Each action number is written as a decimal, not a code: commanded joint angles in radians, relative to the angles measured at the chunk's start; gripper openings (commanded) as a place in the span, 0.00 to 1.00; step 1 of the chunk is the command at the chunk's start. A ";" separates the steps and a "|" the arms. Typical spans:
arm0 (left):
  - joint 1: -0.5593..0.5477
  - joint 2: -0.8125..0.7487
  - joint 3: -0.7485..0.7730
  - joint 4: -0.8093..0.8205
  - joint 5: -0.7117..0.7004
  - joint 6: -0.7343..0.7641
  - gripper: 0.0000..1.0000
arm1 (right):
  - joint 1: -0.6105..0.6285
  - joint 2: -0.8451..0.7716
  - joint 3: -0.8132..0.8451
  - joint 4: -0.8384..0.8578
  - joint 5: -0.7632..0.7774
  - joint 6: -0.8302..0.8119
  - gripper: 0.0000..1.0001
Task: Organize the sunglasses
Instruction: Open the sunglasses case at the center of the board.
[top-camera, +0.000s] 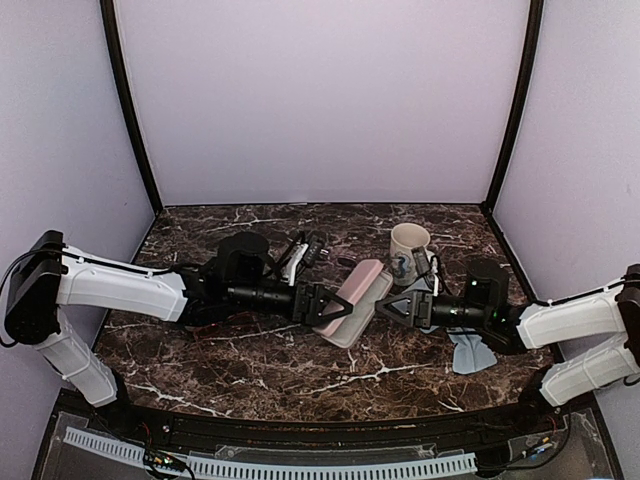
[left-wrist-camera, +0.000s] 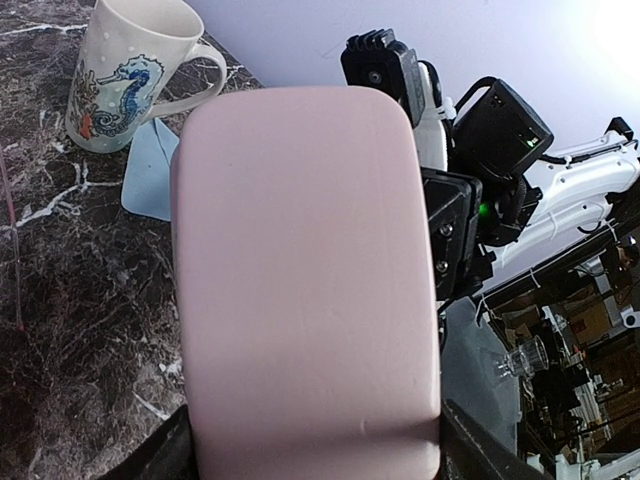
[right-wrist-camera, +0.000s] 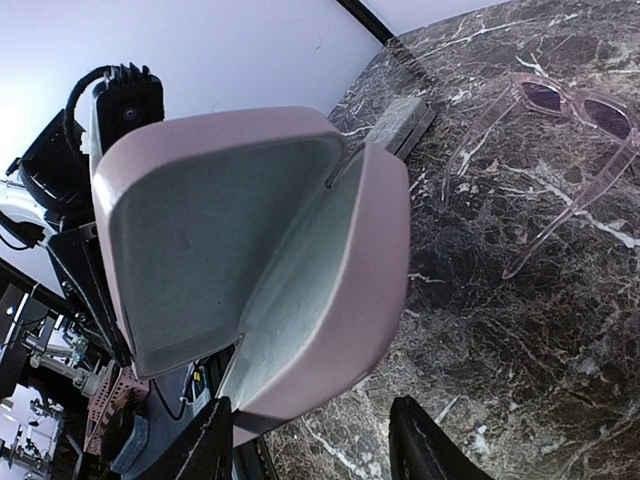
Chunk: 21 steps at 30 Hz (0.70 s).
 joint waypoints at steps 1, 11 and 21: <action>-0.024 -0.099 0.009 0.181 0.134 0.020 0.00 | -0.013 0.019 -0.017 -0.090 0.109 -0.013 0.53; -0.017 -0.099 -0.004 0.192 0.131 0.003 0.00 | -0.013 0.016 -0.015 -0.109 0.110 -0.028 0.52; -0.009 -0.077 0.053 -0.049 0.036 0.080 0.00 | -0.013 -0.123 0.010 -0.213 0.054 -0.080 0.62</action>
